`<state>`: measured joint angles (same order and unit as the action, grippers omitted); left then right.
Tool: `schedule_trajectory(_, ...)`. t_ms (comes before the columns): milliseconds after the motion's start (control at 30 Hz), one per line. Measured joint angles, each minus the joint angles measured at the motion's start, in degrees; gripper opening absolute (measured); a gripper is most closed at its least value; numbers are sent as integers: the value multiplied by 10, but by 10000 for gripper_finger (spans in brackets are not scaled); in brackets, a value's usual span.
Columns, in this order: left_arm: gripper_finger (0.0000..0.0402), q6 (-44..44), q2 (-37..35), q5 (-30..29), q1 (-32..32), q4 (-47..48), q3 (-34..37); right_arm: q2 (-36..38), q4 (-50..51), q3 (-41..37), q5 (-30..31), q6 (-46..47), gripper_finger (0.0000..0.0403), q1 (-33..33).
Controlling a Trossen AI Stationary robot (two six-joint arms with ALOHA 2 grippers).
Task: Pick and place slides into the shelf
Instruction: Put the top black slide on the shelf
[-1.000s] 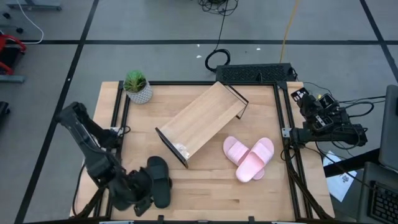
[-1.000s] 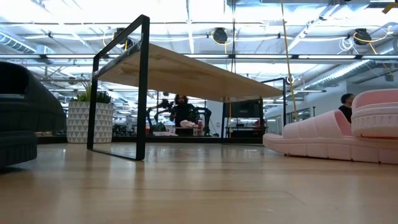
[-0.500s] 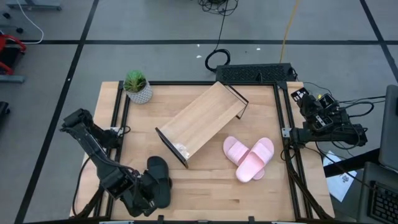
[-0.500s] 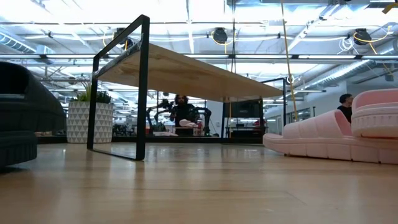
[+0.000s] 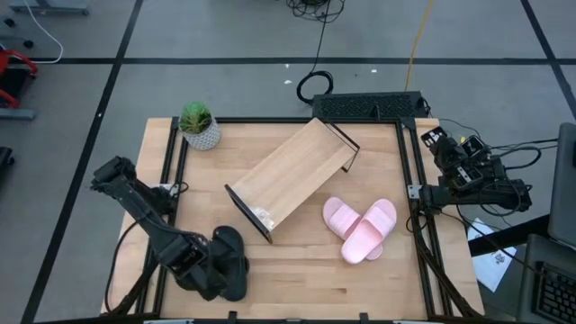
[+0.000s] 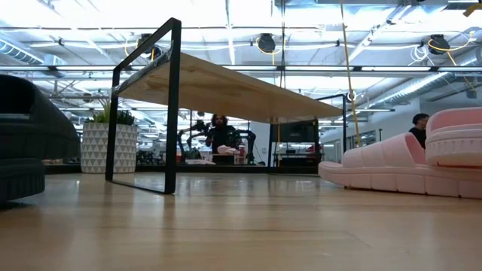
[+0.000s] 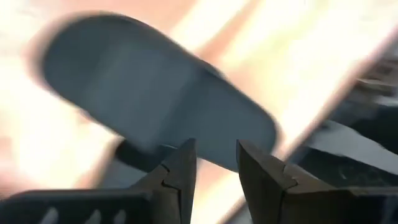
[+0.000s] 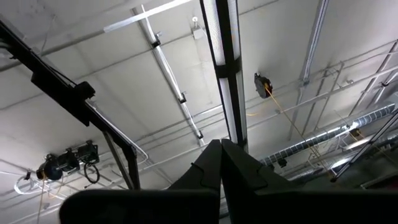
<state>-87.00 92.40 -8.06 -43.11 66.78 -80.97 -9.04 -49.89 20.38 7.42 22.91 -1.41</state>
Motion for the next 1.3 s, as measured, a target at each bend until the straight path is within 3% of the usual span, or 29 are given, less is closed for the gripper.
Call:
schedule_trajectory(233, 113, 77, -34, -14, 33, 76, 0, 0, 0, 0, 0, 62, 0, 0)
schedule_trajectory(700, 113, 182, -153, -27, 49, 80, 25, 0, 1, 0, 0, 63, 0, 0)
schedule_trajectory(800, 113, 197, -167, -24, 62, 51, 73, 0, 1, 0, 0, 62, 0, 0)
schedule_trajectory(1033, 113, 240, -202, 73, 101, -104, 212, 0, 1, 0, 1, 49, 0, 0)
schedule_trajectory(1300, 113, 140, -210, 81, 90, -127, 224, 0, 10, 0, 2, 44, 0, 0)
